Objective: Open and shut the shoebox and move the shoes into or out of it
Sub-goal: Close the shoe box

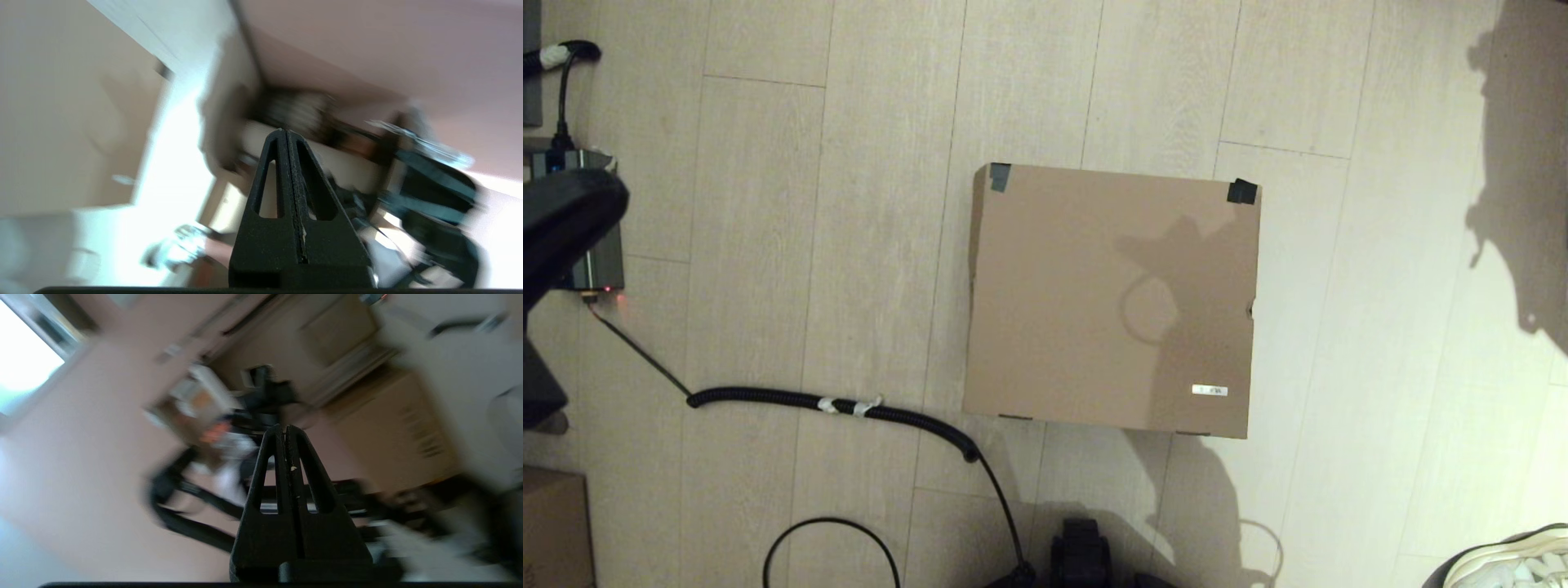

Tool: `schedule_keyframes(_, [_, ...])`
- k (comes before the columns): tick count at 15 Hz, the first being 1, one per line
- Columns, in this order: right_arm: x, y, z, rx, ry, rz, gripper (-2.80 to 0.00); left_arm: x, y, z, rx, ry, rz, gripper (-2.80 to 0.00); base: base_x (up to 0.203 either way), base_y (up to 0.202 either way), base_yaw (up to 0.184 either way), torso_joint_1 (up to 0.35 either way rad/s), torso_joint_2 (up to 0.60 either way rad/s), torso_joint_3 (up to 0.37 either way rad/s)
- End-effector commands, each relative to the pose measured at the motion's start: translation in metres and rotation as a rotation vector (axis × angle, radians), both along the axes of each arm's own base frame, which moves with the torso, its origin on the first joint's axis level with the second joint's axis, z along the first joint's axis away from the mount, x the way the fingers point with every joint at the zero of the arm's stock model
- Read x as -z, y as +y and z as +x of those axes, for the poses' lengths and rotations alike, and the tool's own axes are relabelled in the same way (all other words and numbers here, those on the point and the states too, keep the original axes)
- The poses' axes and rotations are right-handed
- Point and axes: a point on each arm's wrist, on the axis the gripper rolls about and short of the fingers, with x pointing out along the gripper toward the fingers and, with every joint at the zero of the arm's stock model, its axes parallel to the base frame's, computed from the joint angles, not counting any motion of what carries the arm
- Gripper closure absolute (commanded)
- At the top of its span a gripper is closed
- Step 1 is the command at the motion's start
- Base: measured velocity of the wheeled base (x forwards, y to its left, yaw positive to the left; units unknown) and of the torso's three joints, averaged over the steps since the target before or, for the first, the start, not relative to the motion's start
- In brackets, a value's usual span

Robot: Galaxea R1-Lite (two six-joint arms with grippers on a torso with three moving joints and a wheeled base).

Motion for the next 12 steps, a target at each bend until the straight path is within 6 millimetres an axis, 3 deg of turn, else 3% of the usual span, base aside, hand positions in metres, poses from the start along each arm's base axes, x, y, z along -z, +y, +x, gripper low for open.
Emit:
schedule_keyframes(1, [0.019, -0.002, -0.006, 0.084, -0.189, -0.102, 0.00, 0.004, 0.006, 0.002, -0.068, 0.001, 0.014, 0.00, 0.000, 0.000, 0.000, 0.000, 0.00, 0.000])
schedule_keyframes(4, [0.075, -0.012, -0.016, 0.294, -0.358, -0.292, 0.00, 0.043, 0.008, 0.003, -0.178, -0.006, 0.247, 0.00, 0.000, 0.000, 0.000, 0.000, 0.00, 0.000])
schedule_keyframes(7, [0.105, -0.021, -0.039, 0.559, -0.491, -0.492, 0.00, 0.095, 0.014, -0.011, -0.311, -0.037, 0.667, 0.00, 0.000, 0.000, 0.000, 0.000, 0.00, 0.000])
schedule_keyframes(9, [0.118, -0.016, -0.061, 0.716, -0.534, -0.611, 0.00, 0.125, 0.022, -0.027, -0.408, 0.028, 0.829, 0.00, 0.000, 0.000, 0.000, 0.000, 0.00, 0.000])
schedule_keyframes(12, [0.151, 0.003, -0.089, 0.941, -0.542, -0.789, 0.00, 0.152, 0.029, -0.038, -0.518, 0.080, 0.948, 0.00, 0.000, 0.000, 0.000, 0.000, 0.00, 0.000])
